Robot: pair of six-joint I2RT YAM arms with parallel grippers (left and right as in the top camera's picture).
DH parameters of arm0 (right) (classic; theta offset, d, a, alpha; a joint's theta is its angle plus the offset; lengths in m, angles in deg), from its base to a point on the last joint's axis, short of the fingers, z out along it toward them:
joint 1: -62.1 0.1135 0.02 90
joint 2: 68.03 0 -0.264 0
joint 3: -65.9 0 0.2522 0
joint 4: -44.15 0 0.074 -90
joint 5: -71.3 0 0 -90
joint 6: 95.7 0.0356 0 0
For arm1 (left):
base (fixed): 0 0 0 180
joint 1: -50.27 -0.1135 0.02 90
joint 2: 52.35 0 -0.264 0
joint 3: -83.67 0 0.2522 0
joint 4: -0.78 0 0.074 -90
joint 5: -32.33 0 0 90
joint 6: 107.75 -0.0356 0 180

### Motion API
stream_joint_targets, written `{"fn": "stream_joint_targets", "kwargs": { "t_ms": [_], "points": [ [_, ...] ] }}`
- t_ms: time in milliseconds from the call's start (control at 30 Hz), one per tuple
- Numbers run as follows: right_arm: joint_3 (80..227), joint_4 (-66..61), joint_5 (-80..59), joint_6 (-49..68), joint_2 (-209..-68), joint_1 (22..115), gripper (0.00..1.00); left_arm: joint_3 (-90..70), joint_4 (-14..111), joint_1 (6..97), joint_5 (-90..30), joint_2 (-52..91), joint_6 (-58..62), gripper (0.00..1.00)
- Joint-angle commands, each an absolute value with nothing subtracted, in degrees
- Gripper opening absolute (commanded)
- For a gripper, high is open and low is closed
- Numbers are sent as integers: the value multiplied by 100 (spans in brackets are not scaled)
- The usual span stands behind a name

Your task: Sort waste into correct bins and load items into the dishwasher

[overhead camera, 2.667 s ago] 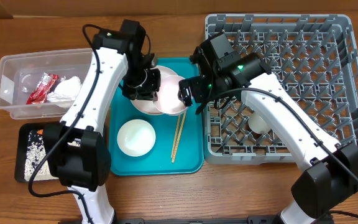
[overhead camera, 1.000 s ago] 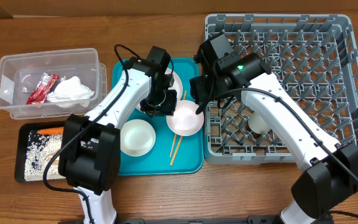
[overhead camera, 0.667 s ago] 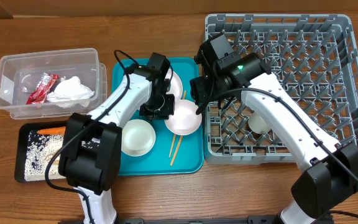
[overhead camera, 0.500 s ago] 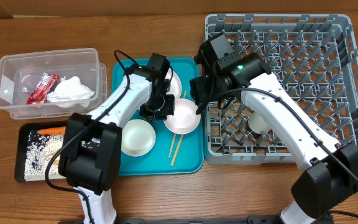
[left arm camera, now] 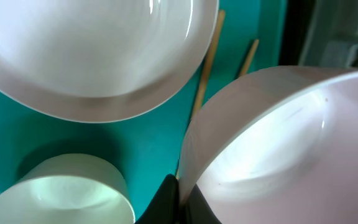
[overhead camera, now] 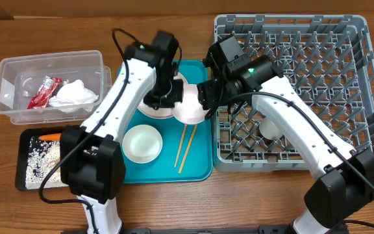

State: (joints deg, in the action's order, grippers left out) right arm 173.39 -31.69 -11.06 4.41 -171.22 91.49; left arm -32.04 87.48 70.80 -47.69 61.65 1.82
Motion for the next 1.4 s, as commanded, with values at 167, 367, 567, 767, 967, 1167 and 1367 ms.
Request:
{"fn": "stream_joint_targets", "kwargs": {
  "t_ms": [167, 367, 567, 767, 967, 1167, 1367],
  "points": [
    [17241, -3108, -815, 502, -17103, 9162, 52, -3409, 8908, 7091, -4712, 6082, 3, 4],
    [16856, -2632, -839, 500, -17103, 9162, 52, -3499, 8915, 7087, -4710, 6073, -65, 4],
    [16777, -2332, -878, 500, -17103, 9162, 52, -3567, 8956, 7087, -4710, 6073, -106, 4],
    [16747, -2317, -878, 500, -17103, 9162, 49, -3569, 8928, 7087, -4708, 6073, -104, 4],
    [16563, -2206, -881, 500, -17103, 9162, 42, -3569, 8917, 7085, -4708, 6073, -104, 4],
    [16511, -2125, -953, 502, -17103, 9162, 37, -3569, 8866, 7087, -4708, 6073, -104, 4],
    [16511, -2127, -990, 502, -17103, 9162, 25, -3569, 8807, 7087, -4708, 6073, -104, 4]
  ]
}}
